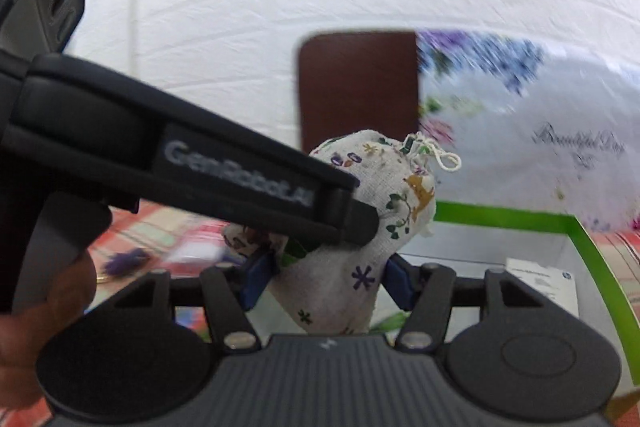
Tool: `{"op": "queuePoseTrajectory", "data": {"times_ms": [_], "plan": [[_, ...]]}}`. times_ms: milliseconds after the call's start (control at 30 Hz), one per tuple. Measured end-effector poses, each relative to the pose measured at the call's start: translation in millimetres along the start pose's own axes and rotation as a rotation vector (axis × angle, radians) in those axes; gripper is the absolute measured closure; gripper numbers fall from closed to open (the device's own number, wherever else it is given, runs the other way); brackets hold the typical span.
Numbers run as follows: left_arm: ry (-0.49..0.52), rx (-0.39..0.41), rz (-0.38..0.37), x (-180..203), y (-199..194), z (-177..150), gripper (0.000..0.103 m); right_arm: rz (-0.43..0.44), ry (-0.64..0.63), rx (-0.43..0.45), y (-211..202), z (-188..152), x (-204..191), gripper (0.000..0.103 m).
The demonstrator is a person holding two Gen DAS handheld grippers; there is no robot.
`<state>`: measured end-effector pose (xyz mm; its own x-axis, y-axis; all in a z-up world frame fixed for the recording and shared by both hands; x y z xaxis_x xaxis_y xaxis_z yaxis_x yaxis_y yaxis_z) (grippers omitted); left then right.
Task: Organize objects
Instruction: 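Lift the floral pouch into the green box and open the left tool, then grasp the white-capped marker with the right tool while the left tool reaches the black marker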
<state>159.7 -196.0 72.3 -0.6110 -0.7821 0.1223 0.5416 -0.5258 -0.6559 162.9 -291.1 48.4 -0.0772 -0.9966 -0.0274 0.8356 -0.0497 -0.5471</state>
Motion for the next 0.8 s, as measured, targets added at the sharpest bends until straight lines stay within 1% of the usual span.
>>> {"op": "queuePoseTrajectory", "data": {"times_ms": [67,100,133,167,200,300,333,467,500,567,633,733,767,800], "plan": [[0.003,-0.040,0.044,-2,17,0,0.047,-0.051,0.005,-0.034,18,-1,2,0.032],[-0.002,-0.056,0.057,-3,21,-1,0.047,-0.062,0.020,-0.041,22,-2,4,0.032],[-0.015,-0.065,0.057,-5,20,-3,0.047,-0.050,0.039,-0.034,18,-4,6,0.032],[-0.025,-0.064,0.046,-7,16,-6,0.047,-0.039,0.054,-0.020,12,-7,9,0.028],[-0.030,-0.059,0.039,-9,10,-9,0.047,-0.043,0.062,0.000,2,-11,9,0.020],[-0.036,-0.034,0.047,-10,-11,-22,0.047,-0.061,0.068,0.059,-28,-24,13,0.020],[-0.037,-0.030,0.053,-9,-20,-28,0.044,-0.056,0.078,0.077,-40,-30,15,0.020],[-0.067,0.000,0.055,-14,-62,-56,0.044,0.004,0.103,0.099,-85,-60,12,0.020],[-0.077,0.005,0.058,-17,-71,-65,0.043,0.029,0.105,0.085,-91,-67,9,0.020],[-0.105,-0.003,0.091,-27,-83,-83,0.043,0.077,0.084,0.030,-99,-79,-5,0.020],[-0.141,-0.042,0.132,-41,-90,-107,0.043,0.111,0.051,-0.034,-102,-88,-20,0.023],[-0.232,-0.125,0.202,-67,-93,-139,0.043,0.149,0.009,-0.110,-102,-94,-40,0.034],[-0.268,-0.143,0.214,-76,-95,-148,0.043,0.146,0.003,-0.127,-99,-94,-44,0.038],[-0.300,-0.151,0.215,-83,-99,-155,0.046,0.147,0.007,-0.142,-94,-93,-46,0.040]]}}
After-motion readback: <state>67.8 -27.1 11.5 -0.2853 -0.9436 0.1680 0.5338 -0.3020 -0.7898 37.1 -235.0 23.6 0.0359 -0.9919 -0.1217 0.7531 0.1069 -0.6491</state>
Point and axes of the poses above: each gripper's, at about its wrist camera, not at the fingertips, and y roughly the way its jaws point, x to its right, z to its top, the point moved 2 cm from there along y, roughly the way its jaws point, and after that the axes turned 9 degrees about -x, right-handed, at the moved point
